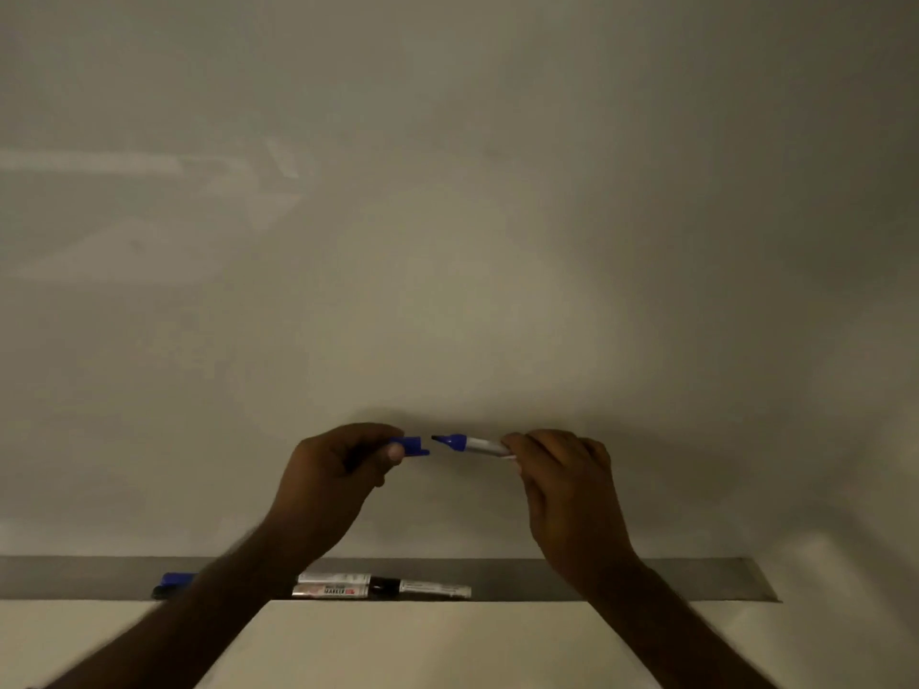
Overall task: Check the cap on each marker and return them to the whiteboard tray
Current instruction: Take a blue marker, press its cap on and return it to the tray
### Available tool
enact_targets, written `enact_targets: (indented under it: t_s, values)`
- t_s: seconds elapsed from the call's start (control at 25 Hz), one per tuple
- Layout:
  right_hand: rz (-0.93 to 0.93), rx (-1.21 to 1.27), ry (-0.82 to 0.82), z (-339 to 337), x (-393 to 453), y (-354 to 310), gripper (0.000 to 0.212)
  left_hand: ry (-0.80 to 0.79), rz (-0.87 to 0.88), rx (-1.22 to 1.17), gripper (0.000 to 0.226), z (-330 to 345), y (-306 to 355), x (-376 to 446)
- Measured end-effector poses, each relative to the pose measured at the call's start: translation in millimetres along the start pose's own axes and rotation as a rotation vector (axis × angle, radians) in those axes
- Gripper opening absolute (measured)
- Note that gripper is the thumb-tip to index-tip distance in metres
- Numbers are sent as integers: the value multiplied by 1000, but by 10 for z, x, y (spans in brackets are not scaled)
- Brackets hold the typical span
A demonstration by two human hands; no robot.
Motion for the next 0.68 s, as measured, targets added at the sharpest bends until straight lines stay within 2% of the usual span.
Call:
enact_targets:
  t_s: [0.2,0.52,0.68]
  values:
    - [-66,53,46,-312,148,-250,32,72,-41,-99,16,-187,221,69]
    - [-108,54,13,-460,247,-336,30,64,-18,-96,25,-151,402,128]
    - [-126,116,-22,-470,273,-368,27,3,-2,-75,29,-37,443,144]
Point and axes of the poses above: each hand's wrist, its own x-axis towards the middle knuckle, its own z-axis out of the palm, y = z × x, the point moved 10 cm from there along x, towards the middle knuckle, and after that the axes turned 10 degrees about z, right-handed, at the moved point
